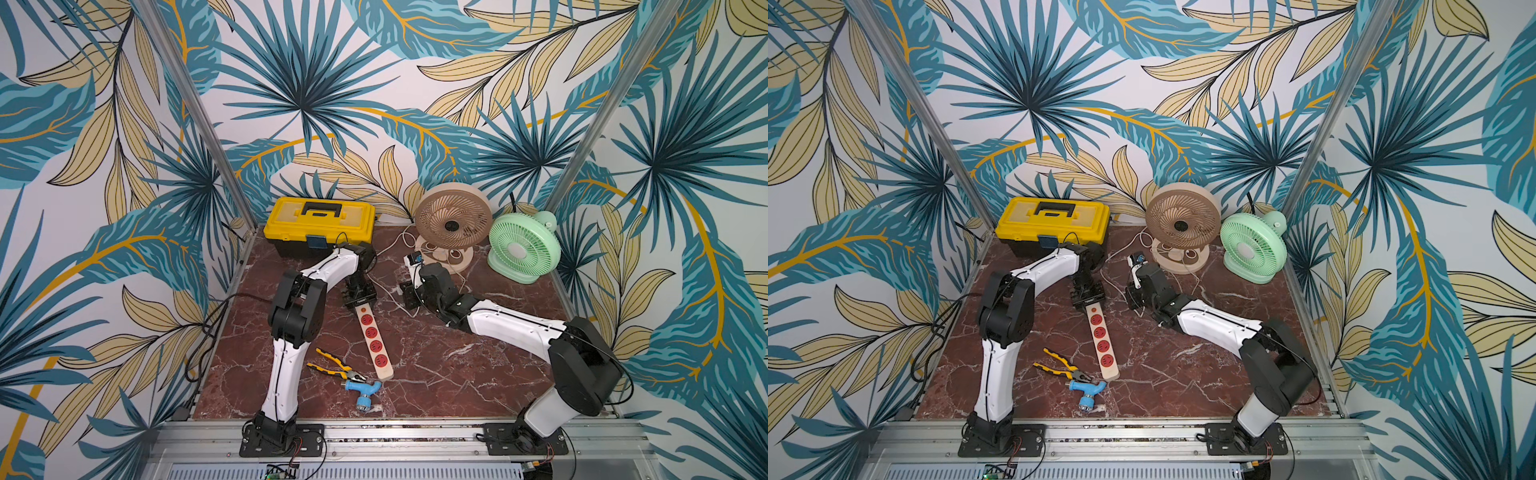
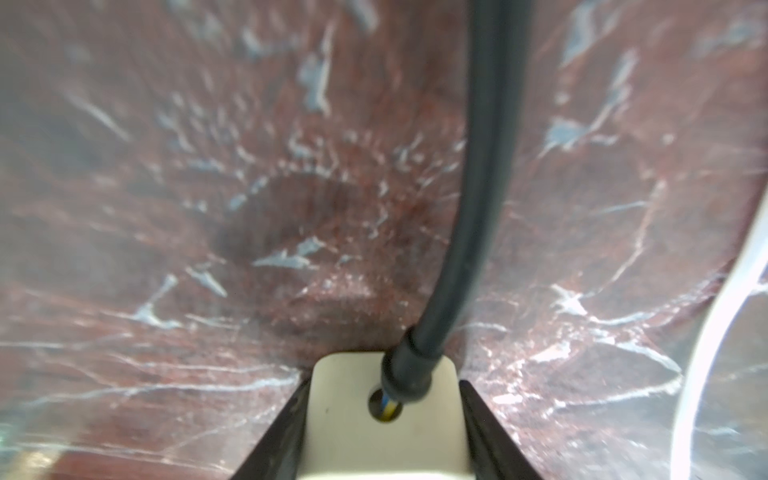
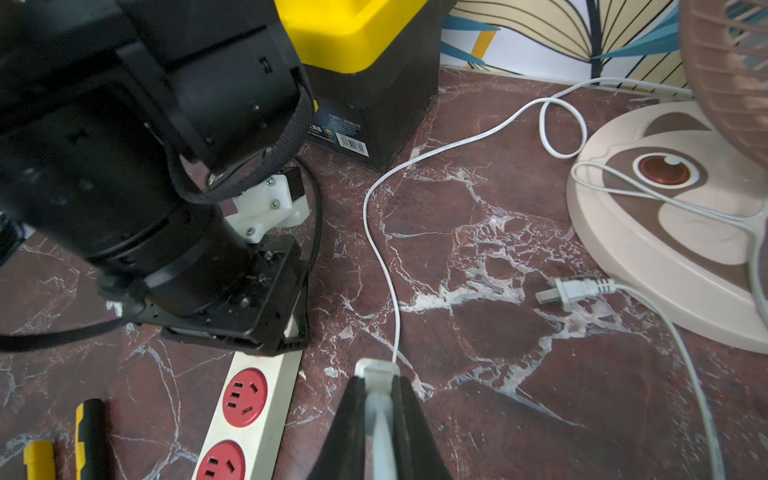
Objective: Unplug the desk fan from the power strip
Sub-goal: Adjust the socket at the center of the board, then place the plug at the center of the board.
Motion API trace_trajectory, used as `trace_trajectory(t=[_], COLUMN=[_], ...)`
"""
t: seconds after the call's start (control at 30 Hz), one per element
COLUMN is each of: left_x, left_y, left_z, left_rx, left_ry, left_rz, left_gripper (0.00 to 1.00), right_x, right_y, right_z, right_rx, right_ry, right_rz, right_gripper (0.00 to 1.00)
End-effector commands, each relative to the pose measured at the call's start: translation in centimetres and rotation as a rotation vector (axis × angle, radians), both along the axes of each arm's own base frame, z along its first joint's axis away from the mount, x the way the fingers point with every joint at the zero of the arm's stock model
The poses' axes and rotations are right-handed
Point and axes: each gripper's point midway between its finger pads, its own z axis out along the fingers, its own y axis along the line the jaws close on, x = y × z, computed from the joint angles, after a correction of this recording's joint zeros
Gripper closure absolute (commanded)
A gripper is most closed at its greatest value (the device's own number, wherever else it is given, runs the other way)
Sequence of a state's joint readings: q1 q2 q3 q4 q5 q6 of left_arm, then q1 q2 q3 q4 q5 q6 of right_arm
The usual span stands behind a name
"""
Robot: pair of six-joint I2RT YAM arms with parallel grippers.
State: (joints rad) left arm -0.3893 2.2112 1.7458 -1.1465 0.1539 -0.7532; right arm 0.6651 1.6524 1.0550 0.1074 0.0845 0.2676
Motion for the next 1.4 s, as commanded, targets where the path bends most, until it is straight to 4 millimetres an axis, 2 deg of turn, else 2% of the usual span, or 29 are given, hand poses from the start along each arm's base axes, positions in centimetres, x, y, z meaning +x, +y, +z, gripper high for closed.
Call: trace_trajectory(t=[0.0, 0.17, 0.3, 0.37, 0.4, 0.57, 0.67, 0.83, 0.93, 1.1, 1.27, 1.3, 1.33, 1.37], left_x=[2.9, 3.0, 3.0, 2.9, 2.9, 2.9, 2.9, 2.0, 1.3, 0.2, -1.0, -1.2, -1.4, -1.5], left_y=[0.8, 0.6, 0.1, -0.1, -0.2, -0.6, -1.0, -0.5, -0.1, 1.4, 3.6, 3.9, 4.3, 4.6], left_z=[2.8, 5.3, 6.5, 7.1, 7.4, 9.6, 11.6, 15.8, 18.3, 22.3, 25.5, 25.8, 26.2, 26.6], left_rx=[0.104, 0.161, 0.151, 0.146, 0.141, 0.114, 0.085, 0.018, -0.027, -0.054, -0.017, -0.002, 0.011, 0.025], left_ry=[-0.192, -0.269, -0.299, -0.312, -0.324, -0.39, -0.46, -0.608, -0.707, -0.892, -1.019, -1.03, -1.039, -1.052], left_rz=[-0.089, -0.133, -0.158, -0.164, -0.166, -0.173, -0.175, -0.129, -0.104, -0.058, -0.029, -0.033, -0.036, -0.034], left_gripper=[0.71, 0.49, 0.11, 0.08, 0.02, 0.0, 0.0, 0.0, 0.0, 0.0, 0.0, 0.0, 0.0, 0.0], right_x=[1.9, 5.1, 7.7, 9.1, 9.6, 12.1, 13.5, 15.8, 16.3, 17.0, 16.7, 16.6, 16.5, 16.4], right_y=[0.7, 1.4, 1.9, 2.4, 2.6, 3.9, 4.4, 5.0, 5.0, 4.1, 3.3, 3.2, 3.1, 2.9], right_z=[-0.3, -1.3, -2.1, -2.6, -2.6, -4.6, -5.7, -7.4, -8.5, -8.6, -6.8, -6.4, -5.8, -5.1], right_rx=[0.06, 0.064, 0.044, 0.04, 0.039, 0.023, 0.014, -0.004, -0.03, -0.068, -0.114, -0.126, -0.136, -0.146], right_ry=[0.041, 0.091, 0.12, 0.14, 0.145, 0.2, 0.236, 0.275, 0.292, 0.28, 0.247, 0.237, 0.225, 0.209], right_rz=[0.002, 0.005, -0.002, 0.004, 0.005, 0.014, 0.013, 0.002, -0.005, -0.036, -0.027, -0.017, -0.011, -0.007], right_gripper=[1.0, 1.0, 1.0, 1.0, 1.0, 1.0, 0.95, 0.83, 0.74, 0.59, 0.46, 0.39, 0.23, 0.03])
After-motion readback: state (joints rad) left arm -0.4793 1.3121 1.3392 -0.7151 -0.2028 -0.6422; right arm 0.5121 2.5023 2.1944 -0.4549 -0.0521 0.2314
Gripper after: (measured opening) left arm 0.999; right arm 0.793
